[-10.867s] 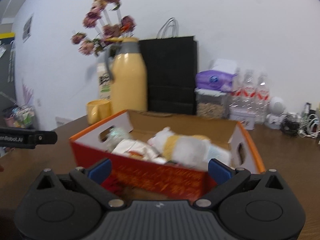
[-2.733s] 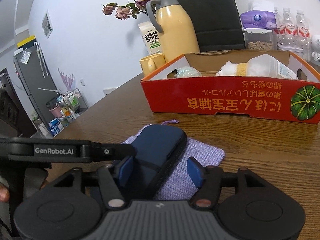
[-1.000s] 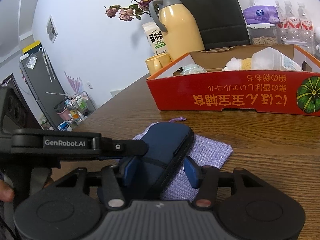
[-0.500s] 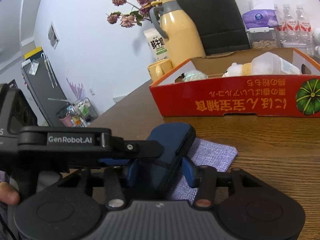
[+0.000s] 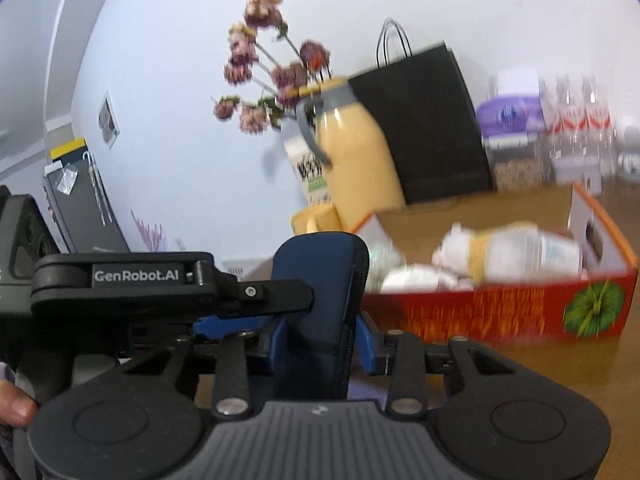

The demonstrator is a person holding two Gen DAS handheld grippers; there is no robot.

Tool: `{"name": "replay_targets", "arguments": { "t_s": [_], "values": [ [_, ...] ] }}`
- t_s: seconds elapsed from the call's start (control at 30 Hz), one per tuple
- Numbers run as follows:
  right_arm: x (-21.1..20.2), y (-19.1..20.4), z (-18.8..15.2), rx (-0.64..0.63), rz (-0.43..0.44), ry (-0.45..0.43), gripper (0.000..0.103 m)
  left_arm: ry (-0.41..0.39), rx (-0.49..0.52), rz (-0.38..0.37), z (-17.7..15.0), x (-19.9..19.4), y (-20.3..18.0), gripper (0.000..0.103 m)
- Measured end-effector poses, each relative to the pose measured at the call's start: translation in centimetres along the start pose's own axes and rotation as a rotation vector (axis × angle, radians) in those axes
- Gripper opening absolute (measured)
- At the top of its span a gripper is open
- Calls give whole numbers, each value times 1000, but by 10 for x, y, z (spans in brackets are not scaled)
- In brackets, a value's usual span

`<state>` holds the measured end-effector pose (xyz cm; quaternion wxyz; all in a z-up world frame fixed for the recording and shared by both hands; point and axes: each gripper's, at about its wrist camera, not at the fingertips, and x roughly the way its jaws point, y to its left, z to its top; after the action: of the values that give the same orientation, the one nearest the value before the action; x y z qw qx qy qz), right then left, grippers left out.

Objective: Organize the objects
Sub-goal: 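Lift the navy case with both tools and carry it over the box, then lower the navy case into the box and open both tools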

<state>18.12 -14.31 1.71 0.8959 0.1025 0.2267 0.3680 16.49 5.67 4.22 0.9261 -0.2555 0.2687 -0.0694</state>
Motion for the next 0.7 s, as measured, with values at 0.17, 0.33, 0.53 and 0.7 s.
{"name": "replay_targets", "arguments": {
  "t_s": [0.17,0.33,0.53,0.7],
  "values": [
    [7,-4,39,-30,-18,-69,34,-61,27,-6,37,11,-22,43],
    [28,-17,75,-52,-43,-107,34,-101,36,-21,67,36,-30,43],
    [75,-49,98,-37,-81,-85,34,-88,23,4,90,92,-24,43],
    [111,-84,90,29,-92,-44,34,-37,-20,4,89,136,-1,44]
  ]
}}
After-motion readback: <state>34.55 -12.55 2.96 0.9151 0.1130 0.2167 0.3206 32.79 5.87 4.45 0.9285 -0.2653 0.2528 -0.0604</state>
